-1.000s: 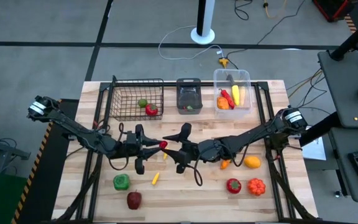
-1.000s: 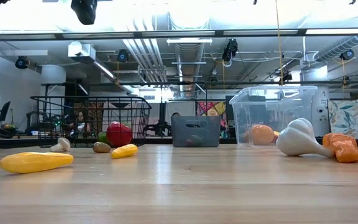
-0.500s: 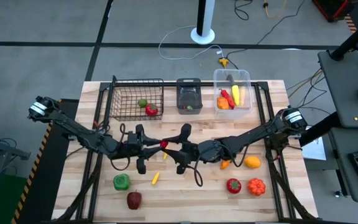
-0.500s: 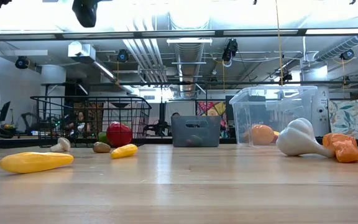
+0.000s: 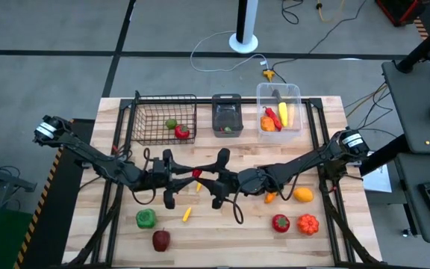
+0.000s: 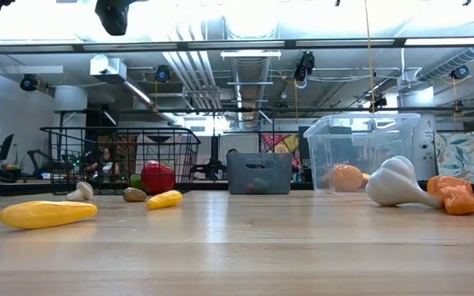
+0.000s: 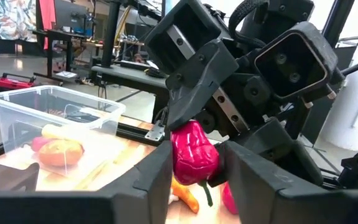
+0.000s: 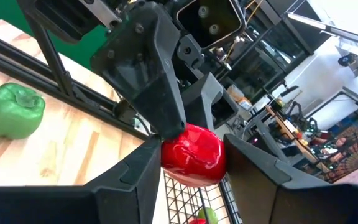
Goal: Sort produce into baskets
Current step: Put the red bell pepper into the black bin, then put the top yellow chili pepper into the black bin
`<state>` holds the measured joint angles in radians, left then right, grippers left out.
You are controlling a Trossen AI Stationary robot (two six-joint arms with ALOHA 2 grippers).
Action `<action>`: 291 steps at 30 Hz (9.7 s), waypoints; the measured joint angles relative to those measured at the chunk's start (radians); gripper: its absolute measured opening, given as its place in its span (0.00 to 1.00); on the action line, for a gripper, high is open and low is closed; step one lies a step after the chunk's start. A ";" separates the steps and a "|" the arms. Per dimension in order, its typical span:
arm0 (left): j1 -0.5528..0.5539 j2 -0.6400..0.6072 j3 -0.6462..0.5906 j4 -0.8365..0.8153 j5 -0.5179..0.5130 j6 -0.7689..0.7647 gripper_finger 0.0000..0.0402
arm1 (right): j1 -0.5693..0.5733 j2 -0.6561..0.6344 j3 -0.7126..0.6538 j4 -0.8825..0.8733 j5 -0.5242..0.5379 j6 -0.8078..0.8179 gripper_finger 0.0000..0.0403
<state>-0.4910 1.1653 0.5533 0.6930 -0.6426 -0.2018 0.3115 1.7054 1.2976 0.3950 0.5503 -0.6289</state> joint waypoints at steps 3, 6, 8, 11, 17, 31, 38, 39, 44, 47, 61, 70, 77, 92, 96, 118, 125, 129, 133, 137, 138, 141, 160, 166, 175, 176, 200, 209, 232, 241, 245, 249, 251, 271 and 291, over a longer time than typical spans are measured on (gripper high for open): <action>0.000 -0.006 0.000 -0.001 0.000 0.005 0.42 | 0.000 0.000 0.000 -0.003 0.003 0.001 0.39; 0.000 -0.026 0.000 -0.026 -0.001 0.028 0.51 | 0.000 0.000 0.000 -0.024 0.004 0.016 0.39; 0.000 -0.051 0.000 -0.070 0.000 0.035 0.55 | -0.001 0.000 0.000 -0.038 0.028 0.030 0.39; 0.000 -0.103 0.000 -0.158 -0.001 0.024 0.60 | -0.004 0.000 0.000 -0.045 0.100 0.036 0.39; 0.000 -0.213 0.000 -0.395 -0.001 -0.087 0.61 | -0.050 -0.023 0.000 -0.050 0.226 0.121 0.39; 0.000 -0.203 0.000 -0.518 -0.001 -0.189 0.61 | -0.423 -0.041 0.109 -0.659 -0.103 0.810 0.39; 0.000 -0.202 0.000 -0.524 -0.001 -0.189 0.61 | -0.638 -0.040 0.125 -0.843 -0.216 1.007 0.39; 0.000 -0.202 0.000 -0.523 -0.001 -0.189 0.61 | -0.668 -0.034 0.125 -0.843 -0.254 1.022 0.39; 0.000 -0.202 0.000 -0.521 -0.004 -0.189 0.61 | -0.785 0.000 0.163 -0.863 -0.419 1.038 0.39; 0.001 -0.203 0.000 -0.521 -0.004 -0.189 0.61 | -0.821 0.041 0.211 -0.899 -0.473 1.029 0.39; 0.002 -0.203 0.000 -0.525 -0.005 -0.178 0.61 | -0.836 0.355 0.609 -1.282 -0.451 0.851 0.39; 0.002 -0.203 0.000 -0.543 -0.005 -0.178 0.61 | -0.833 0.411 0.693 -1.294 -0.392 0.819 0.44; 0.002 -0.202 0.000 -0.555 -0.005 -0.178 0.61 | -0.834 0.412 0.693 -1.296 -0.392 0.819 0.55; 0.002 -0.170 0.000 -0.652 0.006 -0.323 0.61 | -0.723 0.299 0.691 -1.320 -0.400 0.766 0.57; 0.002 -0.108 0.001 -0.642 0.008 -0.379 0.61 | -0.663 0.240 0.680 -1.356 -0.393 0.747 0.56; 0.063 0.361 0.463 -1.214 0.091 -0.622 0.61 | -0.464 -0.236 0.231 -1.223 -0.340 0.885 0.56; 0.116 0.516 0.515 -1.244 0.159 -0.657 0.61 | -0.454 -0.308 0.165 -1.191 -0.338 0.919 0.56; 0.165 0.588 0.535 -1.249 0.176 -0.656 0.61 | -0.453 -0.311 0.163 -1.170 -0.338 0.916 0.56; 0.190 0.644 0.546 -1.250 0.206 -0.646 0.59 | -0.453 -0.307 0.163 -1.157 -0.338 0.906 0.56; 0.199 0.676 0.545 -1.260 0.210 -0.654 0.58 | -0.453 -0.293 0.163 -1.159 -0.338 0.906 0.56; 0.200 0.682 0.544 -1.268 0.211 -0.657 0.58 | -0.453 -0.290 0.163 -1.159 -0.339 0.906 0.56; 0.200 0.695 0.544 -1.270 0.211 -0.663 0.58 | -0.453 -0.284 0.163 -1.159 -0.339 0.906 0.56; 0.207 0.733 0.546 -1.261 0.208 -0.627 0.48 | -0.453 -0.283 0.158 -1.159 -0.339 0.906 0.56; 0.207 0.732 0.547 -1.261 0.214 -0.564 0.21 | -0.452 -0.282 0.157 -1.160 -0.339 0.906 0.56; 0.174 0.596 0.533 -1.280 0.170 -0.454 0.04 | -0.360 -0.282 0.116 -1.111 -0.284 0.906 0.56; 0.169 0.569 0.527 -1.279 0.158 -0.451 0.05 | -0.344 -0.282 0.104 -1.100 -0.263 0.904 0.56; 0.074 0.024 0.026 -0.142 0.128 -0.060 0.04 | -0.089 -0.231 -0.405 0.087 -0.275 0.670 0.56; 0.074 0.114 0.030 -0.021 0.128 0.036 0.04 | -0.090 -0.058 -0.345 0.255 -0.304 0.657 0.56; 0.071 0.136 0.047 -0.029 0.118 0.059 0.04 | -0.089 -0.003 -0.207 0.164 -0.348 0.636 0.39; 0.071 0.136 0.047 -0.029 0.099 0.030 0.08 | -0.089 -0.003 -0.207 0.159 -0.348 0.627 0.06; 0.071 0.136 0.047 -0.043 0.086 0.020 0.18 | -0.090 -0.003 -0.207 0.152 -0.344 0.628 0.05; 0.071 0.110 0.046 -0.093 0.084 0.011 0.33 | -0.089 -0.013 -0.207 0.114 -0.340 0.632 0.06; 0.071 0.083 0.046 -0.129 0.083 0.016 0.41 | -0.090 -0.029 -0.207 0.081 -0.337 0.644 0.06; 0.059 -0.092 0.046 -0.498 0.084 -0.110 0.56 | -0.444 -0.095 0.122 -0.986 -0.157 0.951 0.06; 0.057 -0.102 0.104 -0.848 0.086 -0.354 0.55 | -0.661 0.099 0.312 -1.106 -0.218 0.833 0.07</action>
<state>-0.4335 1.0636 0.6569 -0.1548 -0.5568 -0.5557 -0.3491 1.8048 1.6093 -0.7111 0.3325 0.2038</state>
